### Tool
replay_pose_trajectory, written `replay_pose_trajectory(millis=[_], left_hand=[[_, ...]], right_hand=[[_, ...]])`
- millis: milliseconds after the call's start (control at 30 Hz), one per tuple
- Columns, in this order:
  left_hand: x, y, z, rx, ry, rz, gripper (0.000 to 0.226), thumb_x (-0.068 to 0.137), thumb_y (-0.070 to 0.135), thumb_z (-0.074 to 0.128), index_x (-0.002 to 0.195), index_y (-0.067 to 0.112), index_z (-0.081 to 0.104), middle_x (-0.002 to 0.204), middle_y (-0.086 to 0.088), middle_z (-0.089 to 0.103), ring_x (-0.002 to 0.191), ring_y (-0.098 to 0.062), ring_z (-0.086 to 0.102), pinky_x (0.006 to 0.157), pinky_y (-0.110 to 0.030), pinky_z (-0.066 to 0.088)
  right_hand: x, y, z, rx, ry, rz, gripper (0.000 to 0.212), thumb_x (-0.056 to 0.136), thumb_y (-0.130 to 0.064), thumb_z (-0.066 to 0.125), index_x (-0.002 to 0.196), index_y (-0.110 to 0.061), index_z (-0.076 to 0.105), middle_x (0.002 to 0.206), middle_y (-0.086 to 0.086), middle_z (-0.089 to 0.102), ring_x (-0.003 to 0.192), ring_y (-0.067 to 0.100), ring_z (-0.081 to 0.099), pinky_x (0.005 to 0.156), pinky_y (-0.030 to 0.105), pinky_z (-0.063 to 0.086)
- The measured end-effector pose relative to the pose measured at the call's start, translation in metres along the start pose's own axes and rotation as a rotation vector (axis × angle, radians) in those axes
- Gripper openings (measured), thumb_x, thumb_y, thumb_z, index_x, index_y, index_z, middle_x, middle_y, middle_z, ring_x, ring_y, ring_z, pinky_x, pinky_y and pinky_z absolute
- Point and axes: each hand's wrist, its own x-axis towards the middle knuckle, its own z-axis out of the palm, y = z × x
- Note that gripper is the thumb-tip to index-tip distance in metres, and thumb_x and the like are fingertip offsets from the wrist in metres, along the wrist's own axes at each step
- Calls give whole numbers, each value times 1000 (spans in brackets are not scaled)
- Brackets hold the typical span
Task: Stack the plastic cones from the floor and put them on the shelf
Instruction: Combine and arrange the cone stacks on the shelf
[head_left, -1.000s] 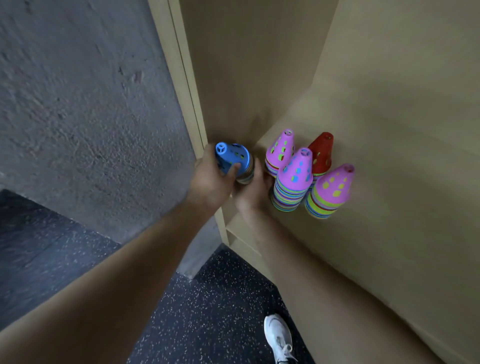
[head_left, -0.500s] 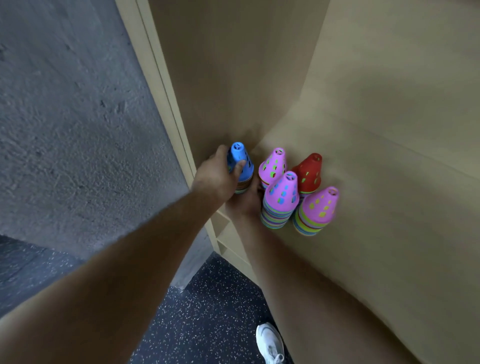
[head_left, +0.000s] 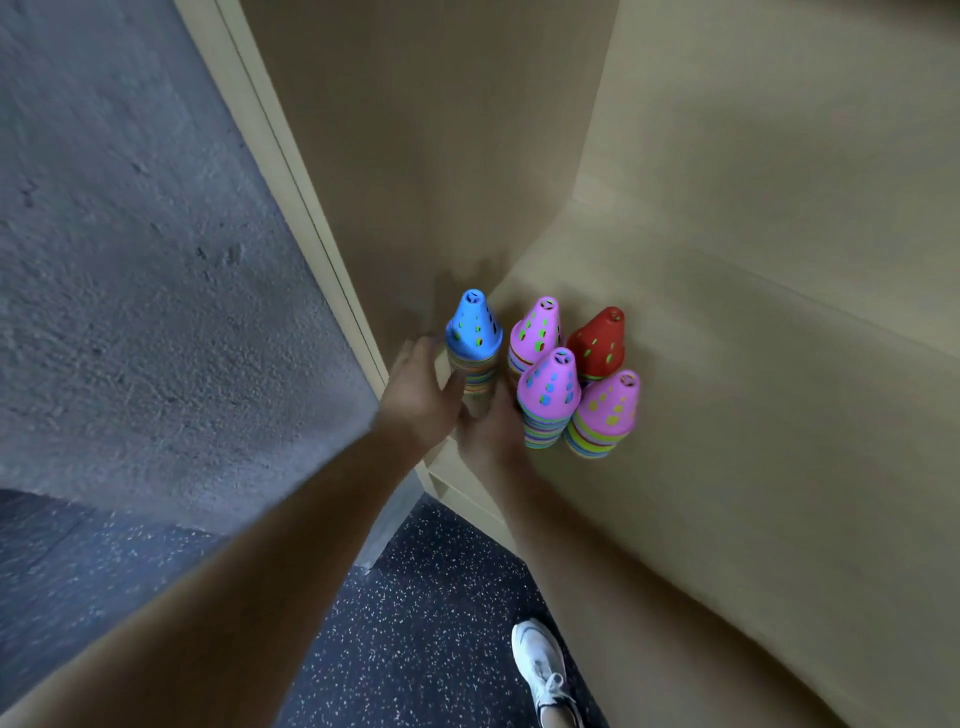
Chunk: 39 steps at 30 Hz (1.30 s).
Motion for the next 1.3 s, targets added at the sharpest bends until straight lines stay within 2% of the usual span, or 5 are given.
replay_pose_trajectory(millis=[267, 467, 733, 967, 1300], left_hand=[[-54, 59, 24, -204, -100, 150, 52, 85, 24, 77, 133, 10, 59, 126, -4, 63, 112, -12, 55, 97, -22, 39], [-45, 98, 48, -208, -104, 108, 86, 71, 59, 68, 141, 11, 57, 133, -2, 62, 121, -12, 54, 105, -25, 38], [-38, 89, 55, -103, -52, 70, 42, 82, 1, 70, 123, 3, 65, 115, -14, 68, 107, -24, 58, 86, -13, 35], [-48, 65, 38, -254, 45, -103, 36, 84, 23, 70, 117, 31, 60, 106, 5, 65, 99, -19, 65, 91, -43, 57], [-57, 49, 23, -326, 114, -142, 36, 90, 10, 76, 122, 14, 60, 103, 16, 53, 89, 6, 58, 82, -20, 51]], right_hand=[[-69, 51, -66, -25, -68, 57, 36, 78, -37, 69, 107, -18, 59, 96, 1, 69, 88, 14, 66, 82, 44, 55], [-74, 56, -110, -181, -124, 48, 62, 83, -29, 73, 136, -11, 46, 104, 7, 67, 95, 19, 64, 86, 36, 52], [-42, 55, -116, -282, -305, -46, 77, 82, -34, 71, 145, -5, 37, 139, 17, 52, 128, 27, 50, 107, 42, 41], [-27, 57, -95, -293, -334, -28, 101, 83, -28, 72, 155, -5, 6, 152, 16, 36, 139, 26, 38, 115, 30, 27], [-3, 60, -70, 89, -190, -88, 96, 61, -9, 70, 148, -18, 29, 150, 5, 38, 135, 20, 44, 109, 51, 40]])
